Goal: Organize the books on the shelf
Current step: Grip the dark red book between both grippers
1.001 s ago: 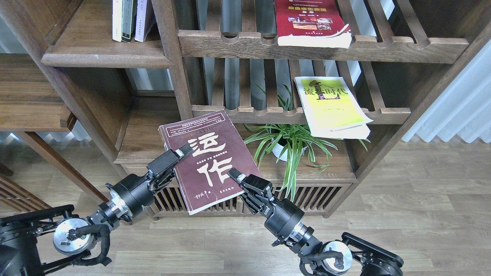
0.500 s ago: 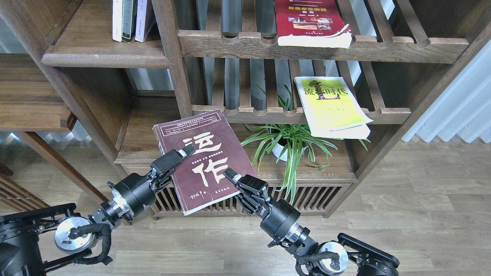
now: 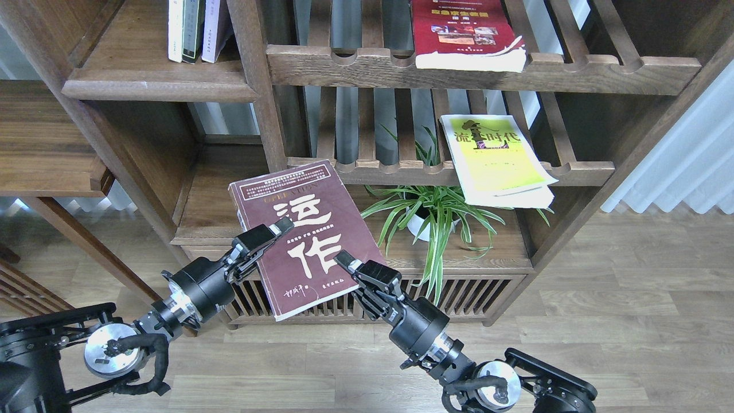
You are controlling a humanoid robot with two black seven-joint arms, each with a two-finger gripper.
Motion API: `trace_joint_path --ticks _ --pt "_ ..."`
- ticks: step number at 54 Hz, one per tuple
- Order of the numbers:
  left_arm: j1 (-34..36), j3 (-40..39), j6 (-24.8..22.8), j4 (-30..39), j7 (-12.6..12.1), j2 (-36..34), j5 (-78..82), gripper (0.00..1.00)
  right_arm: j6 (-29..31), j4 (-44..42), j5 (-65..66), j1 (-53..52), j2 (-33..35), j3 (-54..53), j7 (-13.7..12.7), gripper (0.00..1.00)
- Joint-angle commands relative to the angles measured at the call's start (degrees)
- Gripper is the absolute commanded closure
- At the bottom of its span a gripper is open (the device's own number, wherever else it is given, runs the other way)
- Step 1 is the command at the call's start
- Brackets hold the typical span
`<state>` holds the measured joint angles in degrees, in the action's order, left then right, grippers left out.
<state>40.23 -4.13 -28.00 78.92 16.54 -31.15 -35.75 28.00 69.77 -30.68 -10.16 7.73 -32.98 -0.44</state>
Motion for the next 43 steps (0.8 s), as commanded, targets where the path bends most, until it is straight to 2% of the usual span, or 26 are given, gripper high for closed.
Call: trace_joint_path --ticks 1,15,19,21,25,27,41,43 --pt "-0.06 0.09 0.00 0.00 -0.02 0.30 0.33 0.89 0.00 0.01 0.01 -0.03 0.00 -0.06 0.00 0.94" --pt "-0.24 0.26 0.00 0.00 0.07 0.30 0.95 0.90 0.00 -0.25 0.01 -0.03 0.00 -0.15 0.00 0.92" --pt "-0.24 0.26 0.00 0.00 0.07 0.21 0.95 0.90 0.00 -0.16 0.01 -0.03 0.00 -0.24 0.08 0.86" --pt "-0.24 0.26 0.00 0.00 0.07 0.21 1.04 0.90 0.00 -0.25 0.01 -0.03 0.00 -0.24 0.17 0.83" --pt "-0.24 0.26 0.00 0.00 0.07 0.12 1.21 0.90 0.00 -0.34 0.36 -0.03 0.00 -0.15 0.26 0.65" --pt "-0.24 0.26 0.00 0.00 0.07 -0.05 1.30 0.90 0.00 -0.34 0.36 0.06 0.00 -0.15 0.26 0.59" --pt "-0.32 0.44 0.00 0.00 0.07 -0.05 1.74 0.90 0.00 -0.43 0.19 0.14 -0.09 -0.59 0.70 0.32" --pt "-0.32 0.44 0.00 0.00 0.07 -0.14 1.74 0.90 0.00 -0.43 0.27 0.14 -0.09 -0.77 0.70 0.26"
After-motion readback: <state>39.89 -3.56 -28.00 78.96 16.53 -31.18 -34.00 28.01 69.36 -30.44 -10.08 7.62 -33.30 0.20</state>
